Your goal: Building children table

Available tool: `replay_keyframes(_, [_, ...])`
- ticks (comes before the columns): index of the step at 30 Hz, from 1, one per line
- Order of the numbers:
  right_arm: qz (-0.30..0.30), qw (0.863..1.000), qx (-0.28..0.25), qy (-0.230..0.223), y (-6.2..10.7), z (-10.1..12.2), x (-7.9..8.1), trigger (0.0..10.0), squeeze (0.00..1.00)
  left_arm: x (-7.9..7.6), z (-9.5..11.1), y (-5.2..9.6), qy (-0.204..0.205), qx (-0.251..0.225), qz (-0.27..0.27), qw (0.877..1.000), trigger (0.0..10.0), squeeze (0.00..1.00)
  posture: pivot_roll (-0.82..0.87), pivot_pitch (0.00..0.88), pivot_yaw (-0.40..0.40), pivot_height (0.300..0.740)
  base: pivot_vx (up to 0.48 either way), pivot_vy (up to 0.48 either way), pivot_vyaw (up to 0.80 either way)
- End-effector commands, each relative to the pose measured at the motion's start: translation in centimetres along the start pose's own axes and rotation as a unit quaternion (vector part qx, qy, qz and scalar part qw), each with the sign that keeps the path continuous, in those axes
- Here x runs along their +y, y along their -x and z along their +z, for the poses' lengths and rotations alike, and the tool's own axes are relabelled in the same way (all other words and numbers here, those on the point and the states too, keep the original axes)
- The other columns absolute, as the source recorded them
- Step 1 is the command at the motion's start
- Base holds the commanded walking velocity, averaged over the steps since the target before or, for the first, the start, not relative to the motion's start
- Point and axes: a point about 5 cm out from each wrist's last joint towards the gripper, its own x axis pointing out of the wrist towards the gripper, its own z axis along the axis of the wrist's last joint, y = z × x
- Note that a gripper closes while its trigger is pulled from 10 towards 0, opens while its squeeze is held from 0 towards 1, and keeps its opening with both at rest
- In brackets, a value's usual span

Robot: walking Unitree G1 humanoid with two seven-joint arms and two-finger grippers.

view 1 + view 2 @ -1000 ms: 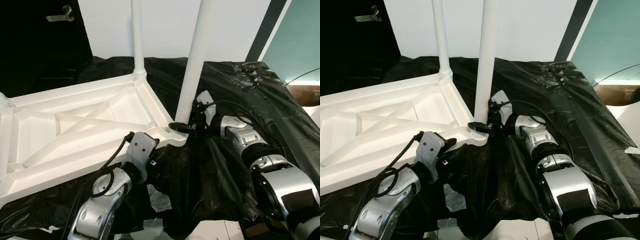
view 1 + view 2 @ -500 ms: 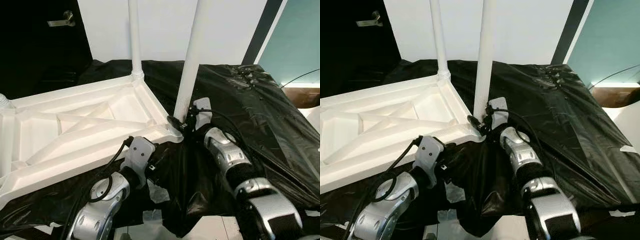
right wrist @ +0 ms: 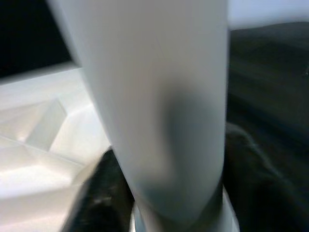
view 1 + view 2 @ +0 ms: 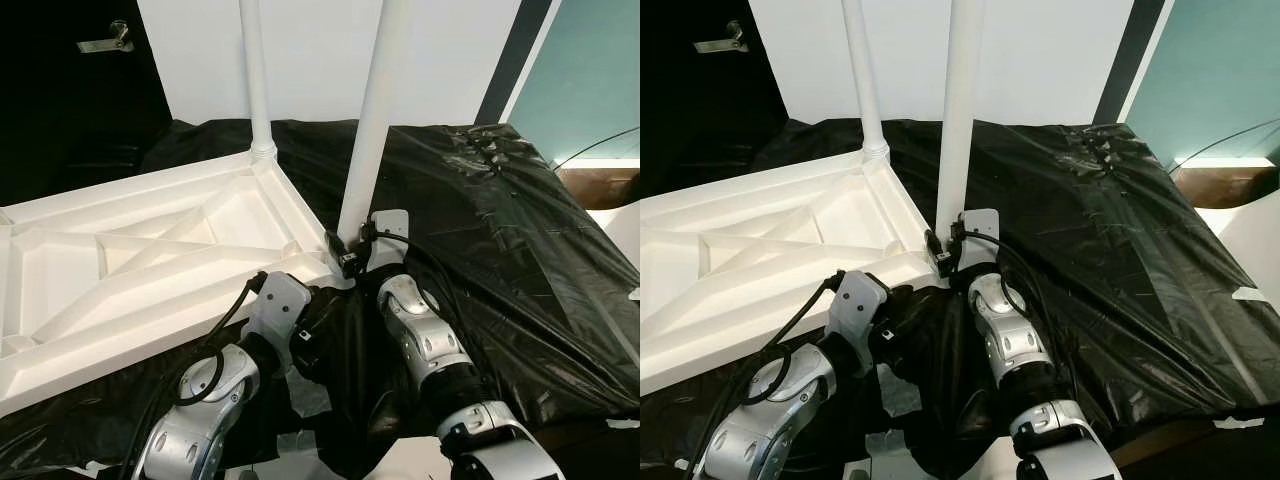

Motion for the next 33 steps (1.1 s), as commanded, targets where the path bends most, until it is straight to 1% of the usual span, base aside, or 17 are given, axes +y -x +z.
replay_keyframes(1, [-0.007, 1.000, 0.030, -0.008, 0.5, -1.2, -0.3, 10.0, 1.00, -0.2, -0.1, 0.0, 0.002, 0.007, 0.005, 1.000, 10.0, 0.00, 0.14, 0.061, -0.058, 0.740, 0.000, 0.000, 0.00])
replay_keyframes(5, [-0.011, 1.000, 0.023, -0.009, 0.8, -0.8, -0.9, 10.0, 1.00, -0.2, -0.1, 0.0, 0.004, 0.006, 0.007, 1.000, 10.0, 0.00, 0.14, 0.064, -0.057, 0.740, 0.000, 0.000, 0.00])
replay_keyframes(8, [0.018, 1.000, 0.003, -0.007, 1.6, -0.1, -2.1, 10.0, 1.00, -0.3, -0.1, 0.0, 0.006, 0.006, 0.008, 1.000, 10.0, 0.00, 0.14, 0.069, -0.060, 0.740, 0.000, 0.000, 0.00])
replay_keyframes(9, [0.039, 0.999, -0.003, -0.005, 2.0, 0.3, -2.9, 10.0, 1.00, -0.3, -0.1, 0.0, 0.006, 0.006, 0.009, 1.000, 10.0, 0.00, 0.14, 0.069, -0.061, 0.740, 0.000, 0.000, 0.00])
replay_keyframes(10, [0.039, 0.999, -0.003, -0.005, 2.0, 0.3, -2.9, 10.0, 1.00, -0.3, -0.1, 0.0, 0.006, 0.006, 0.009, 1.000, 10.0, 0.00, 0.14, 0.069, -0.061, 0.740, 0.000, 0.000, 0.00])
replay_keyframes(11, [0.070, 0.997, -0.012, -0.002, 2.3, 0.8, -4.0, 10.0, 0.14, -0.2, -0.1, 0.1, 0.006, 0.007, 0.010, 1.000, 10.0, 0.00, 0.14, 0.068, -0.060, 0.740, 0.000, 0.000, 0.00])
replay_keyframes(12, [0.070, 0.997, -0.012, -0.002, 2.3, 0.8, -4.0, 10.0, 0.14, -0.2, -0.1, 0.1, 0.006, 0.007, 0.010, 1.000, 10.0, 0.00, 0.14, 0.068, -0.060, 0.740, 0.000, 0.000, 0.00])
replay_keyframes(13, [0.097, 0.995, -0.014, 0.009, 2.4, 1.1, -4.9, 10.0, 0.00, -0.1, -0.1, 0.1, 0.006, 0.006, 0.011, 1.000, 10.0, 0.00, 0.14, 0.066, -0.060, 0.740, 0.000, 0.000, 0.00])
replay_keyframes(16, [0.119, 0.993, -0.018, 0.015, 2.4, 1.5, -5.6, 10.0, 0.00, 0.0, -0.1, 0.1, 0.007, 0.006, 0.012, 1.000, 10.0, 0.00, 0.13, 0.066, -0.059, 0.740, 0.000, 0.000, 0.00])
replay_keyframes(18, [0.176, 0.983, -0.018, 0.041, 1.9, 2.5, -6.4, 10.0, 0.00, 0.1, -0.1, 0.1, 0.005, 0.005, 0.012, 1.000, 10.0, 0.00, 0.13, 0.059, -0.058, 0.740, 0.000, 0.000, 0.00])
replay_keyframes(19, [0.176, 0.983, -0.018, 0.041, 1.9, 2.5, -6.4, 10.0, 0.00, 0.1, -0.1, 0.1, 0.005, 0.005, 0.012, 1.000, 10.0, 0.00, 0.13, 0.059, -0.058, 0.740, 0.000, 0.000, 0.00])
replay_keyframes(20, [0.206, 0.977, -0.014, 0.051, 1.5, 2.9, -6.4, 10.0, 0.00, 0.2, -0.1, 0.1, 0.005, 0.004, 0.011, 1.000, 10.0, 0.00, 0.13, 0.056, -0.058, 0.740, 0.000, 0.000, 0.00])
replay_keyframes(21, [0.206, 0.977, -0.014, 0.051, 1.5, 2.9, -6.4, 10.0, 0.00, 0.2, -0.1, 0.1, 0.005, 0.004, 0.011, 1.000, 10.0, 0.00, 0.13, 0.056, -0.058, 0.740, 0.000, 0.000, 0.00])
replay_keyframes(23, [0.262, 0.962, 0.008, 0.072, 0.5, 3.3, -6.0, 10.0, 0.00, 0.4, 0.0, 0.0, 0.002, 0.002, 0.012, 1.000, 10.0, 0.00, 0.13, 0.047, -0.062, 0.740, 0.000, 0.000, 0.00])
replay_keyframes(25, [0.290, 0.952, 0.022, 0.091, -0.1, 3.4, -5.5, 10.0, 0.00, 0.5, 0.1, 0.0, 0.001, 0.000, 0.015, 1.000, 10.0, 0.00, 0.14, 0.044, -0.064, 0.740, 0.000, 0.000, 0.00])
replay_keyframes(32, [0.318, 0.940, 0.048, 0.112, -0.8, 3.2, -5.2, 10.0, 0.00, 0.5, 0.1, 0.0, 0.002, -0.002, 0.021, 1.000, 10.0, 0.00, 0.15, 0.036, -0.071, 0.740, 0.000, 0.000, 0.00])
replay_keyframes(33, [0.323, 0.937, 0.058, 0.123, -1.1, 3.2, -5.2, 7.4, 0.00, 0.5, 0.1, 0.0, 0.002, -0.002, 0.023, 1.000, 10.0, 0.00, 0.16, 0.032, -0.072, 0.740, 0.000, 0.000, 0.00])
